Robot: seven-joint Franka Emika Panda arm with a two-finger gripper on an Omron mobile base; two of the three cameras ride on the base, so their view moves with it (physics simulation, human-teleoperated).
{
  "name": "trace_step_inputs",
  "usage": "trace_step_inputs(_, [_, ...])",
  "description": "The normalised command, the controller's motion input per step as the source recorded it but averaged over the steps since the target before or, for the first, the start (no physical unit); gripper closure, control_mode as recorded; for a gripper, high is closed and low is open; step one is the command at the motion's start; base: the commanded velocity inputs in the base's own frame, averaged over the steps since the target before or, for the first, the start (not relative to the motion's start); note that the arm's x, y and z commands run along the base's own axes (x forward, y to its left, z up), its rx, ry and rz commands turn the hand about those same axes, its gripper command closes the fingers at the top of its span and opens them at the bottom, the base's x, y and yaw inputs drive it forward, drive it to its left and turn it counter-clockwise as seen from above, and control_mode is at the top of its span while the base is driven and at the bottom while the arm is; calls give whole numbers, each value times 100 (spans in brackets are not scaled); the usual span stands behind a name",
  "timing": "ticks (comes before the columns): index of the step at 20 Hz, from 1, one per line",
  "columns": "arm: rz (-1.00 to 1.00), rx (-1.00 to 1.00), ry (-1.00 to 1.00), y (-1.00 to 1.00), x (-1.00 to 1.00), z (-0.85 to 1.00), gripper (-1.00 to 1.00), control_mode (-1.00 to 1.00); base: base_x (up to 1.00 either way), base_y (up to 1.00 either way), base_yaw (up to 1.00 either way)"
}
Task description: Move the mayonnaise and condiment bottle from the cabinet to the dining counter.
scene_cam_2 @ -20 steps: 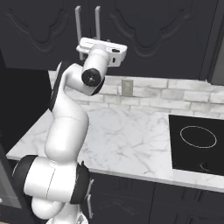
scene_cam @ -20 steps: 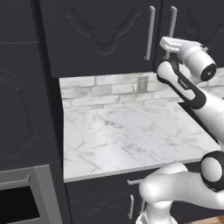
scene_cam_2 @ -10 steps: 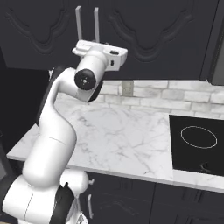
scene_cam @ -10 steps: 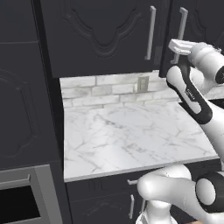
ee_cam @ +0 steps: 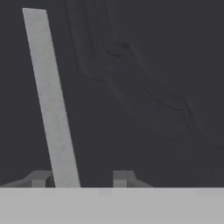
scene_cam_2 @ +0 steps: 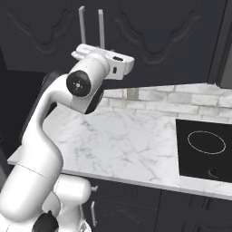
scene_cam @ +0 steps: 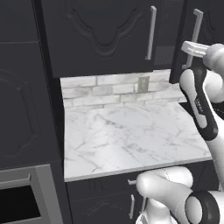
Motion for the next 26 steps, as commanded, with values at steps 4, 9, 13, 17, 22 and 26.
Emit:
trace_step_inputs(4, [-5,6,7,-78,-81,3,100,-100,0,0,0])
trace_step_inputs(9, [-4,6,7,-84,-80,0,100,-100,0,0,0])
trace_step_inputs(13, [-4,6,8,-84,-73,0,100,-100,0,0,0])
trace_step_inputs(17, [-4,6,9,-82,-66,0,100,-100,0,0,0])
trace_step_inputs(22, [-3,3,12,-51,-55,0,-100,-100,0,0,0])
trace_step_inputs(26, [-6,-3,9,37,-75,-5,-100,-100,0,0,0])
